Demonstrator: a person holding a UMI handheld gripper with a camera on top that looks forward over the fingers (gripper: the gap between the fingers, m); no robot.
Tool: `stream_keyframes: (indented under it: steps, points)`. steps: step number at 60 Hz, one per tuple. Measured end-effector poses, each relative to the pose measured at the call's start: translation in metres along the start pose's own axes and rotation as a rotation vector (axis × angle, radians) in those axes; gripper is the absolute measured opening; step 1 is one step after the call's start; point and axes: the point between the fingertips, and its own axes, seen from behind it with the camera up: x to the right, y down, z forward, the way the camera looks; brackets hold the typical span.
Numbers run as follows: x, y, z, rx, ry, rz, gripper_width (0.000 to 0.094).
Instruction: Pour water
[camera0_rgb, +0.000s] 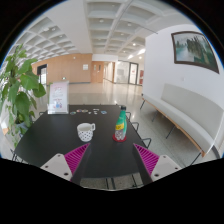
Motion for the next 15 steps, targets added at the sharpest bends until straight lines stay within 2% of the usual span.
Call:
stream_keyframes:
  steps: [15]
  points:
    - [-0.001, 0.008, -0.018, 0.013, 0.006, -0.044, 0.0857]
